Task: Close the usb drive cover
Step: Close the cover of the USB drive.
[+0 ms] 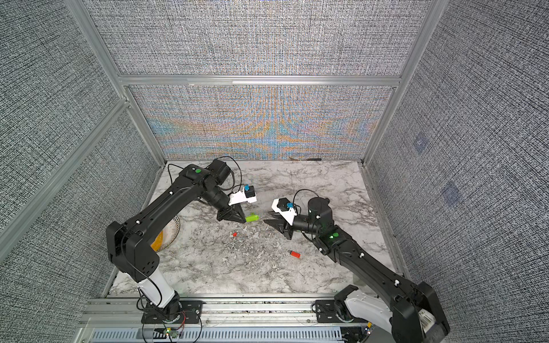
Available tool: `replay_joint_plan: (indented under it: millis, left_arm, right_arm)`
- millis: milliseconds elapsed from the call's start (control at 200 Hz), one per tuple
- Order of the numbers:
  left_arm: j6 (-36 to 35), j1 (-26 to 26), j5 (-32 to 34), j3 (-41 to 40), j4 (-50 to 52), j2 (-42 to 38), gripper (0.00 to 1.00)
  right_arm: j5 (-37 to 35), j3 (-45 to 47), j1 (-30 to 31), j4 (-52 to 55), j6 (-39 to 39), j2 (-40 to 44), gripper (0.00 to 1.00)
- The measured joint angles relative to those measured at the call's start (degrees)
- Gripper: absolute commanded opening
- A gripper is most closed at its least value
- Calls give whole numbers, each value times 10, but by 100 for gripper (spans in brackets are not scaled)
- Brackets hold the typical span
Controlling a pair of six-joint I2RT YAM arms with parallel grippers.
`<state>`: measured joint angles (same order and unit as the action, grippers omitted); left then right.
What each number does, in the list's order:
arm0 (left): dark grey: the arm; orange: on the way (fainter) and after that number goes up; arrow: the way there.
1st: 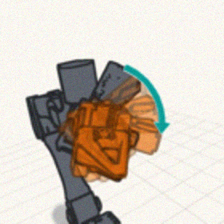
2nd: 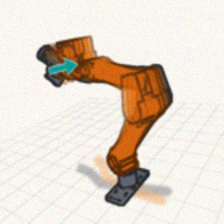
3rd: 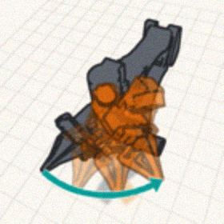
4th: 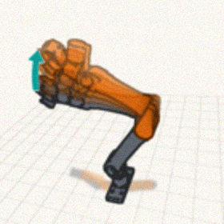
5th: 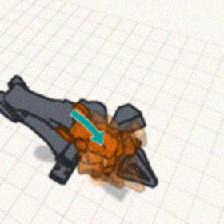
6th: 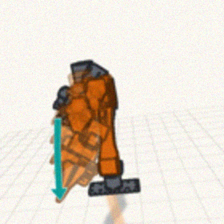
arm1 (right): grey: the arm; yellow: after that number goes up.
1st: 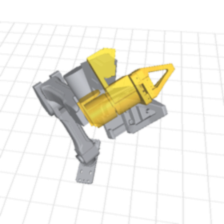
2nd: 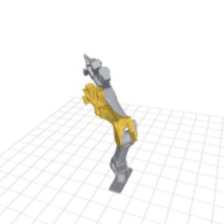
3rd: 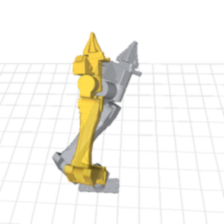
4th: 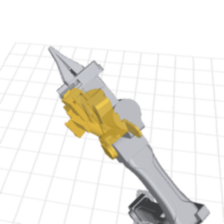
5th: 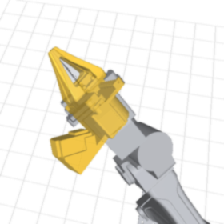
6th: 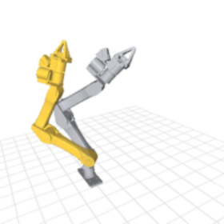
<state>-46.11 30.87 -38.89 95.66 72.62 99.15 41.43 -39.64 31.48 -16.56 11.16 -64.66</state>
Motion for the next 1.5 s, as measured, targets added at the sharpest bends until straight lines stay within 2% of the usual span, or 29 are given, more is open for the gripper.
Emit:
replay_joint_plan:
  millis: [245,596,666,736,771,1191,1501]
  left_arm:
    - [-9,8,8,0,-7,0,0]
    - [-17,9,12,-2,-9,-9,0]
    - [-17,10,12,-2,-9,-9,0]
    - [-24,11,14,-2,-9,-9,0]
    - [-24,11,14,-2,-9,-9,0]
    - [-28,13,35,-2,8,-20,0]
    - [11,13,42,-1,26,-20,0]
  right_arm:
    - [36,-32,11,-21,-9,-72,28]
    - [45,-48,12,-11,-6,-103,24]
    - [50,-48,12,-7,-4,-104,6]
    - [54,-51,12,-5,-7,-104,4]
    - [55,-52,12,-3,-7,-105,0]
    - [101,-100,15,37,0,-141,0]
    - [113,-104,27,24,-7,-158,0]
